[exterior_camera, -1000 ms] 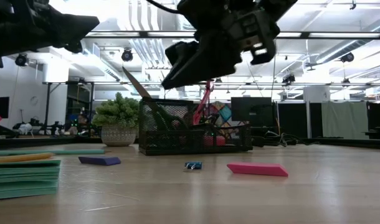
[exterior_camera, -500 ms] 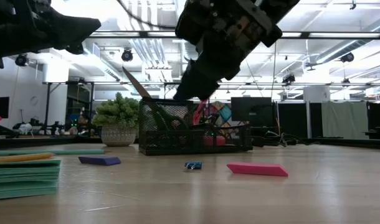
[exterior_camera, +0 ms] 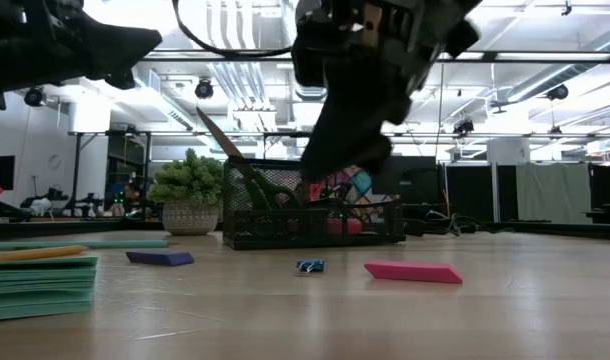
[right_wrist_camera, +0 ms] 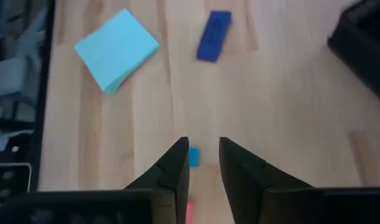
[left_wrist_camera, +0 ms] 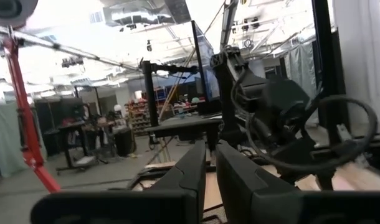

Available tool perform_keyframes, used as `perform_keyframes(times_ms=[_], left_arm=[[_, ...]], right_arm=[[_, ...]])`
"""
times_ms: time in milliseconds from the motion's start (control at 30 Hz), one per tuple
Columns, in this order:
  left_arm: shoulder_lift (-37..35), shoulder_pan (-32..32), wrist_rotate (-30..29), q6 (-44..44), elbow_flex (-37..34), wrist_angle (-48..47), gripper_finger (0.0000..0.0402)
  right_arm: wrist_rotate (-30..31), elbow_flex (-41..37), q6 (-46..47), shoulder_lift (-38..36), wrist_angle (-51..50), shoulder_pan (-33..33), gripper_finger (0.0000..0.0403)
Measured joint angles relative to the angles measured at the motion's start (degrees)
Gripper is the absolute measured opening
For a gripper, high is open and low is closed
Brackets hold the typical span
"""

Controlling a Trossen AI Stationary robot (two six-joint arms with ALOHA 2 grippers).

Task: Pick and place office supplies into organizer
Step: Put the pink eraser into the black desk organizer

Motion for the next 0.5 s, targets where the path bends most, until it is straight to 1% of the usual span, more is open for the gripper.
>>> perform_keyframes(times_ms=[167, 233, 400, 500], left_arm=[[-0.24, -0.01, 0.00, -1.40, 0.00, 0.03, 0.0022], [-0.24, -0.01, 0.00, -1.36, 0.00, 0.03, 0.0022], [-0.34, -0.01, -0.02, -1.36, 0.00, 0.10, 0.0022], [-0.35, -0.01, -0.02, -1.34, 0.00, 0.41, 0.0022]], right_arm=[[7.50, 0.07, 4.95, -0.45, -1.80, 4.84, 0.0066], [11.04, 1.08, 6.32, -0.49, -4.22, 7.09, 0.0064], [22.34, 4.67, 6.14, -0.51, -12.70, 13.60, 0.0063], [25.64, 6.03, 6.18, -0.51, -14.57, 17.04, 0.0063]])
